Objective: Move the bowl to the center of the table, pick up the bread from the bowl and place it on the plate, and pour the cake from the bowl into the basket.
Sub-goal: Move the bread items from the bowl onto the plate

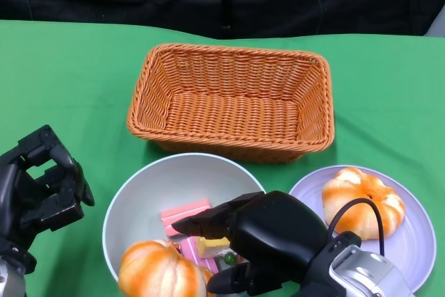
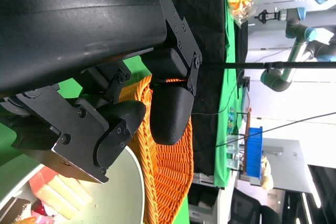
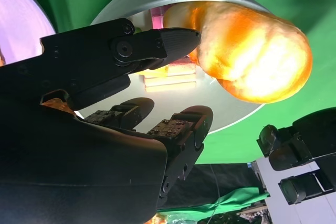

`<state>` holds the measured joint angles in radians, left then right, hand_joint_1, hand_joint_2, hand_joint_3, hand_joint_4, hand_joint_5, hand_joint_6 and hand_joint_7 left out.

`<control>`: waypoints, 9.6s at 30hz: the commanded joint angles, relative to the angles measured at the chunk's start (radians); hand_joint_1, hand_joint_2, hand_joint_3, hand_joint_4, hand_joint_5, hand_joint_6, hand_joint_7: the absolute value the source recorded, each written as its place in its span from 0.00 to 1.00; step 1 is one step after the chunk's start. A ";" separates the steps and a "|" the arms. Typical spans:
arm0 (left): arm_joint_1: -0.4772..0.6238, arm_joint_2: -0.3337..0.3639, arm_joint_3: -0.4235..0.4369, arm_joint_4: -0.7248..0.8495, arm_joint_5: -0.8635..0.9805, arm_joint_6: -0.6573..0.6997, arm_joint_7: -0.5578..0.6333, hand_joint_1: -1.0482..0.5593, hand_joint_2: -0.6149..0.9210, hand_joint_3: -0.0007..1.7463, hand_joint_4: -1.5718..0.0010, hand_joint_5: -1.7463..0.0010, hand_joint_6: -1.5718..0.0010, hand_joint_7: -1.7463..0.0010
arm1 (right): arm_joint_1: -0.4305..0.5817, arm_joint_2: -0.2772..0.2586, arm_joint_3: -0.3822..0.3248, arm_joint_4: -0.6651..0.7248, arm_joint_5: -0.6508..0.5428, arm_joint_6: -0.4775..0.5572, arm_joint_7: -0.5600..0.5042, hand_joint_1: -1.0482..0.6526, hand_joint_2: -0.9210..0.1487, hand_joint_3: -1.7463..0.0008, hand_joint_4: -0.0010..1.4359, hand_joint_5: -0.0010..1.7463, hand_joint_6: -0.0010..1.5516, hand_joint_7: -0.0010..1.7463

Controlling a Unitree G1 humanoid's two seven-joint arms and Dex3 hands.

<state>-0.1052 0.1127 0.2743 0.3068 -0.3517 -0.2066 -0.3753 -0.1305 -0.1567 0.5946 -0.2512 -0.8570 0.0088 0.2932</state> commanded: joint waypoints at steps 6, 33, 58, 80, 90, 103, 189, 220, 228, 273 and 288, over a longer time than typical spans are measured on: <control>-0.008 0.011 0.007 0.000 -0.010 -0.006 0.002 0.66 0.73 0.74 0.39 0.00 0.51 0.00 | 0.001 -0.012 0.002 -0.008 -0.005 -0.017 -0.015 0.18 0.00 0.88 0.36 0.00 0.32 0.00; 0.041 0.020 0.009 -0.125 -0.019 0.061 0.019 0.65 0.71 0.76 0.39 0.00 0.50 0.01 | 0.084 -0.024 0.021 -0.155 -0.055 0.028 0.087 0.18 0.00 0.85 0.33 0.00 0.31 0.00; 0.041 0.025 0.014 -0.168 -0.013 0.113 0.040 0.65 0.71 0.76 0.40 0.00 0.49 0.02 | 0.058 0.055 0.098 -0.139 -0.169 0.100 0.162 0.15 0.00 0.88 0.31 0.00 0.28 0.00; 0.039 0.033 0.019 -0.162 -0.023 0.116 0.023 0.65 0.71 0.75 0.40 0.00 0.49 0.03 | 0.059 0.078 0.026 0.084 -0.020 -0.128 -0.371 0.51 0.00 0.89 0.59 1.00 0.41 1.00; 0.039 0.028 0.017 -0.164 -0.026 0.120 0.024 0.65 0.72 0.75 0.39 0.00 0.49 0.03 | 0.068 0.075 0.017 0.082 0.006 -0.149 -0.385 0.51 0.02 0.85 0.59 1.00 0.41 1.00; 0.038 0.025 0.016 -0.161 -0.018 0.116 0.034 0.66 0.71 0.75 0.39 0.00 0.48 0.04 | 0.036 -0.006 -0.003 0.070 0.030 -0.206 -0.313 0.45 0.03 0.88 0.47 0.75 0.52 0.42; 0.085 0.029 0.001 -0.356 -0.032 0.330 0.137 0.52 0.80 0.44 0.42 0.00 0.50 0.03 | -0.370 -0.032 0.090 0.204 -0.144 -0.420 -0.138 0.16 0.01 1.00 0.28 0.02 0.23 0.00; 0.184 0.255 0.151 -0.344 -0.104 0.125 -0.160 0.69 0.67 0.85 0.35 0.00 0.43 0.03 | -0.332 -0.022 0.088 0.190 -0.134 -0.415 -0.172 0.15 0.01 1.00 0.29 0.03 0.26 0.00; 0.192 0.238 0.146 -0.349 -0.133 0.114 -0.171 0.68 0.69 0.86 0.33 0.00 0.45 0.00 | -0.343 -0.012 0.095 0.200 -0.145 -0.420 -0.182 0.15 0.01 1.00 0.31 0.04 0.26 0.00; 0.183 0.209 0.119 -0.339 -0.146 0.064 -0.192 0.68 0.66 0.91 0.32 0.00 0.45 0.00 | -0.452 0.000 0.154 0.389 -0.166 -0.553 -0.240 0.21 0.12 1.00 0.34 0.10 0.38 0.01; 0.200 0.213 0.114 -0.366 -0.118 0.066 -0.177 0.67 0.66 0.91 0.33 0.00 0.46 0.00 | -0.488 0.012 0.196 0.478 -0.271 -0.568 -0.447 0.29 0.11 1.00 0.25 0.68 0.54 0.03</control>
<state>0.0829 0.3170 0.3881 -0.0486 -0.4754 -0.1439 -0.5607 -0.5981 -0.1452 0.7856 0.2161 -1.1234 -0.5519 -0.1305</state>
